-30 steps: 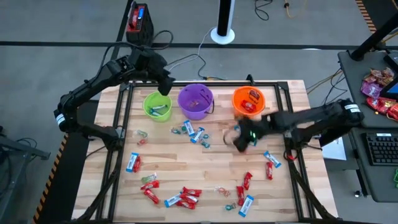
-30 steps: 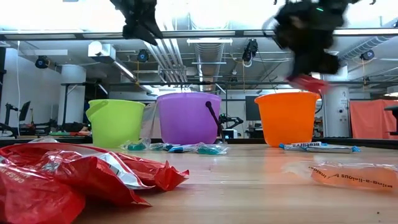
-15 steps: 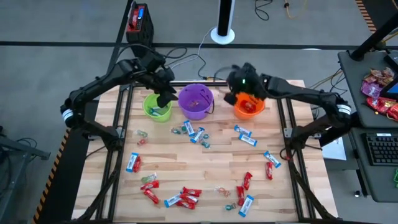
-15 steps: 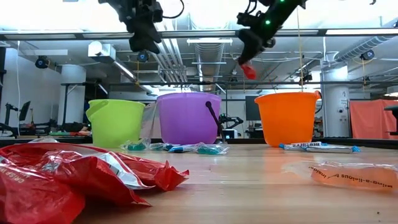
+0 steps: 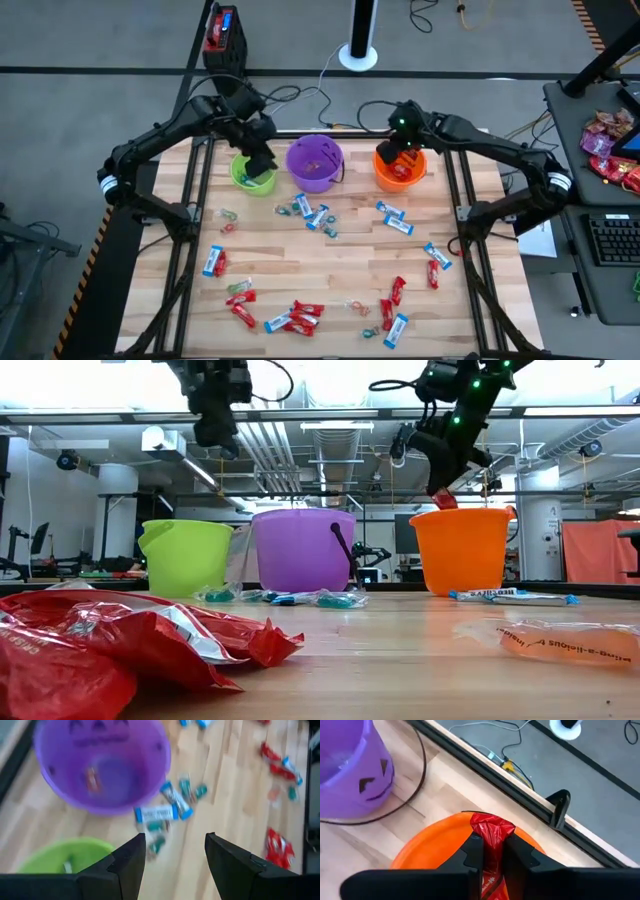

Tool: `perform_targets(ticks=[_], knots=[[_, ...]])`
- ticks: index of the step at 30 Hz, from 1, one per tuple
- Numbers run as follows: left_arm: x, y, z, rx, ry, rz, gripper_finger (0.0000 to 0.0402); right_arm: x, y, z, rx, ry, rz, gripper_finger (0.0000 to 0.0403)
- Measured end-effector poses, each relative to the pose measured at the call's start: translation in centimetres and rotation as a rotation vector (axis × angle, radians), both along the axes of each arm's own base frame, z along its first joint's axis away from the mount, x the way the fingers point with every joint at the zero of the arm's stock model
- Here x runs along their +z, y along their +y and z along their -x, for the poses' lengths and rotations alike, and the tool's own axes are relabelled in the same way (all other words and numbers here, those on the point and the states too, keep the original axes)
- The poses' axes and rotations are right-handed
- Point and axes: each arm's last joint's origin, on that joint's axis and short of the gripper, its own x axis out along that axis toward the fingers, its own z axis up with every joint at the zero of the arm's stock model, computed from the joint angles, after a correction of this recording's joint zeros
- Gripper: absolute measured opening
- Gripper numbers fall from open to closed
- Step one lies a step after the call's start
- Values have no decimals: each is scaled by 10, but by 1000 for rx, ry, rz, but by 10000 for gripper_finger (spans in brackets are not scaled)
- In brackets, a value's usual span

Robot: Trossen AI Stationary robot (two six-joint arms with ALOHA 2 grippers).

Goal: Sort candy by brand, put in halloween buckets
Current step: Put the red chocolate into the orange bucket, then put the blue gummy into the purple bucket

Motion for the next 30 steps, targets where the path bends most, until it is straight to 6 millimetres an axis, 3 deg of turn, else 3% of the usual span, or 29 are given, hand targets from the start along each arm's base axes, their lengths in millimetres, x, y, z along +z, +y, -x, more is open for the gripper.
perform_targets(ticks=[8,18,25,30], knots=[[-15,-31,0,-33,156,131,188,-5,3,5,-14,43,-39,113],[-48,-106,13,-82,273,209,187,-8,5,6,-7,46,-55,172],[-74,-142,13,-127,99,-100,187,-6,3,4,6,14,-36,177],[-104,-139,-11,-205,22,-323,187,-3,2,0,34,-38,-32,178]])
